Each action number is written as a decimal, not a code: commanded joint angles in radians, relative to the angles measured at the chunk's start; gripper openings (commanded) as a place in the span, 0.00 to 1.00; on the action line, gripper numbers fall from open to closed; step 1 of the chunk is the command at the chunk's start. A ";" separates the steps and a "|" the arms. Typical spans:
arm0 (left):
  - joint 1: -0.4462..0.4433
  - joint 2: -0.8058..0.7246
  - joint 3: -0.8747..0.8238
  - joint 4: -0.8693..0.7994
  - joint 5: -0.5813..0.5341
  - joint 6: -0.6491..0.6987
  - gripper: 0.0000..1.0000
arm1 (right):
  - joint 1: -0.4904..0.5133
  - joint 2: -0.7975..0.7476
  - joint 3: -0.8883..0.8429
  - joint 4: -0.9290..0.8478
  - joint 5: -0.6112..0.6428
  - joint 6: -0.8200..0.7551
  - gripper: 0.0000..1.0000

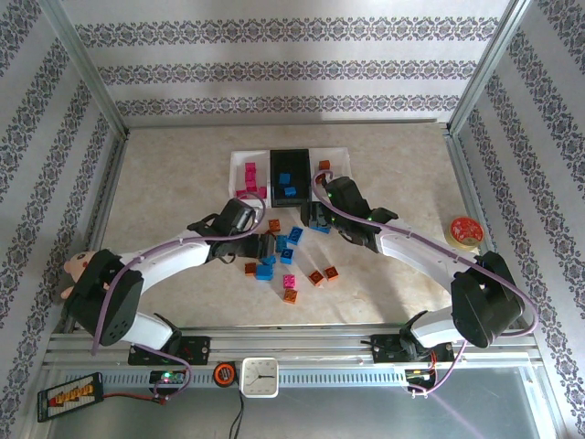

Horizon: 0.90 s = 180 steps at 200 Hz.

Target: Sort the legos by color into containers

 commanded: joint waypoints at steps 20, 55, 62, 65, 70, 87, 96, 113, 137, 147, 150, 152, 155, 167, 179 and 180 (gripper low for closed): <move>-0.041 0.062 0.016 -0.046 -0.103 0.030 0.70 | -0.009 -0.015 -0.024 0.003 0.001 0.017 0.78; -0.027 0.075 0.004 -0.095 -0.224 -0.015 0.55 | -0.008 -0.021 -0.023 0.003 0.001 0.019 0.78; -0.019 0.059 -0.013 -0.094 -0.236 -0.027 0.55 | -0.008 -0.024 -0.023 0.002 0.003 0.018 0.78; -0.014 0.050 -0.021 -0.094 -0.241 -0.033 0.55 | -0.008 -0.025 -0.023 0.002 0.004 0.016 0.77; -0.005 0.036 -0.034 -0.091 -0.246 -0.040 0.55 | -0.009 -0.027 -0.024 0.003 0.005 0.015 0.78; 0.024 -0.009 -0.069 -0.089 -0.269 -0.054 0.55 | -0.009 -0.028 -0.023 0.002 0.005 0.012 0.78; 0.039 -0.022 -0.078 -0.090 -0.271 -0.056 0.54 | -0.009 -0.027 -0.024 0.004 0.005 0.013 0.78; 0.051 -0.038 -0.081 -0.081 -0.232 -0.046 0.55 | -0.009 -0.021 -0.022 0.005 0.004 0.014 0.78; 0.048 -0.090 -0.091 -0.031 -0.160 -0.044 0.66 | -0.007 -0.019 -0.022 0.008 0.001 0.016 0.78; 0.048 -0.110 -0.091 -0.019 -0.141 -0.041 0.70 | -0.008 -0.021 -0.024 0.009 0.000 0.018 0.78; 0.049 -0.112 -0.091 -0.016 -0.136 -0.039 0.71 | -0.007 -0.021 -0.024 0.009 0.001 0.018 0.78; 0.049 -0.114 -0.089 -0.016 -0.133 -0.039 0.71 | -0.008 -0.021 -0.025 0.010 0.000 0.018 0.78; 0.048 -0.117 -0.087 -0.017 -0.128 -0.039 0.71 | -0.007 -0.021 -0.025 0.010 0.000 0.018 0.78; 0.043 -0.111 -0.074 -0.028 -0.109 -0.040 0.71 | -0.008 -0.023 -0.026 0.008 0.002 0.017 0.78; 0.026 -0.100 -0.060 -0.049 -0.116 -0.045 0.71 | -0.008 -0.023 -0.026 0.008 0.002 0.015 0.78; 0.024 -0.099 -0.059 -0.051 -0.118 -0.046 0.71 | -0.008 -0.023 -0.028 0.008 0.002 0.015 0.78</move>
